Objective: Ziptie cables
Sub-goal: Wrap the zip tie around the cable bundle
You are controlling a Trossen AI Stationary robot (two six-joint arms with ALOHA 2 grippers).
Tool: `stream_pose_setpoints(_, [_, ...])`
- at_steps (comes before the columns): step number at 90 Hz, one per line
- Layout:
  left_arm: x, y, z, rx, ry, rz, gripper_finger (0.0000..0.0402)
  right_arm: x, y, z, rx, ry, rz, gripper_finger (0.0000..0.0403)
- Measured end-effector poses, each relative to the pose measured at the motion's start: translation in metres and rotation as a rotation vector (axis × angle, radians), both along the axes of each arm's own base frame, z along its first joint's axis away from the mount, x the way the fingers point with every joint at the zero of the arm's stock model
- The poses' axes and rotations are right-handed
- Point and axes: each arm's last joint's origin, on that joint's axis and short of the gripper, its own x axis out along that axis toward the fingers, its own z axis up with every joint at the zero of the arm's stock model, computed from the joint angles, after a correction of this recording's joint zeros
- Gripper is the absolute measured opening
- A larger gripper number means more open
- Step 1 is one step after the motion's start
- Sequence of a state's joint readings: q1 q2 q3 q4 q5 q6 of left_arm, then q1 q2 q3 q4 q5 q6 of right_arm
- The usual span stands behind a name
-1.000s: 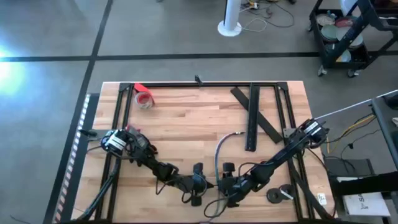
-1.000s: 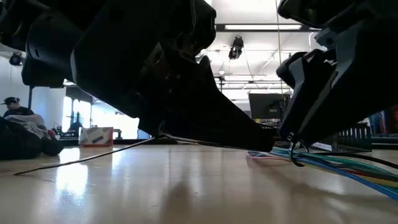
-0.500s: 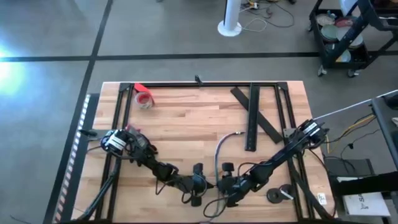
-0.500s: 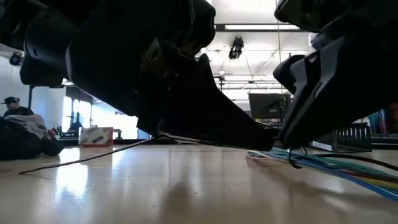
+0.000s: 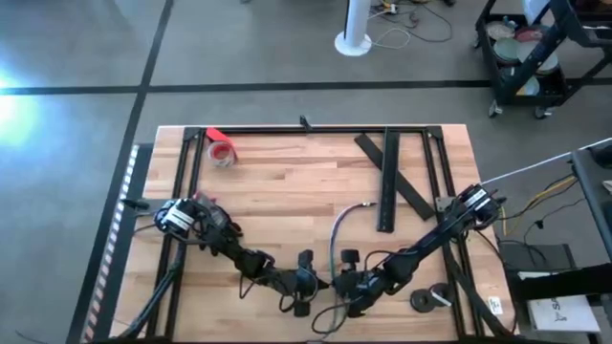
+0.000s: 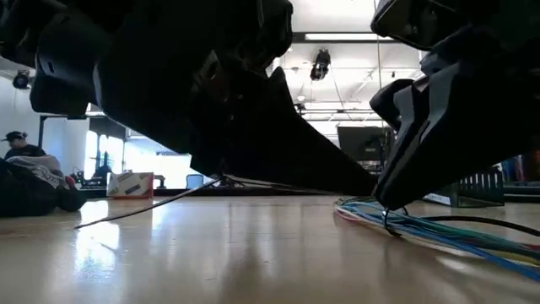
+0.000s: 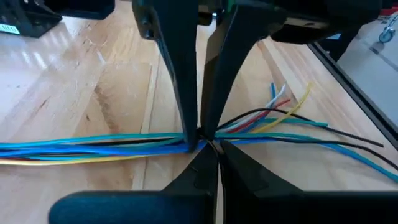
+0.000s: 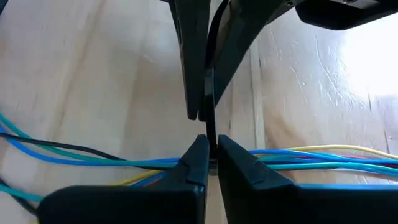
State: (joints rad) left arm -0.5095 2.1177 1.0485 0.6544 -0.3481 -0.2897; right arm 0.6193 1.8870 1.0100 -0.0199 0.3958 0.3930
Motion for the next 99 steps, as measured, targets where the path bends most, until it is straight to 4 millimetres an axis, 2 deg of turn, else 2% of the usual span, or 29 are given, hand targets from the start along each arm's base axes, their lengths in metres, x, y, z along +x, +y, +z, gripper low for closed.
stream_pose_setpoints(37, [0.0002,0.0001,0.0016,0.084,-0.020,-0.027,0.0069,0.0008,-0.0014,0.0001,0.028,0.001,-0.034,0.0002])
stream_pose_setpoints(54, [0.0007,0.0012,0.0014,0.114,-0.022,-0.034,0.0090,0.0003,-0.0017,-0.0003,0.025,0.009,-0.034,0.0038])
stream_pose_setpoints(66, [0.0006,0.0013,0.0010,0.115,-0.017,-0.032,0.0093,-0.0009,-0.0024,-0.0014,0.014,0.023,-0.029,0.0068])
stream_pose_setpoints(76, [0.0006,0.0013,0.0009,0.109,-0.016,-0.030,0.0086,-0.0014,-0.0029,-0.0018,0.018,0.029,-0.042,0.0078])
stream_pose_setpoints(99, [0.0004,0.0013,0.0008,0.109,-0.013,-0.031,0.0072,-0.0011,-0.0027,-0.0016,0.018,0.024,-0.043,0.0047])
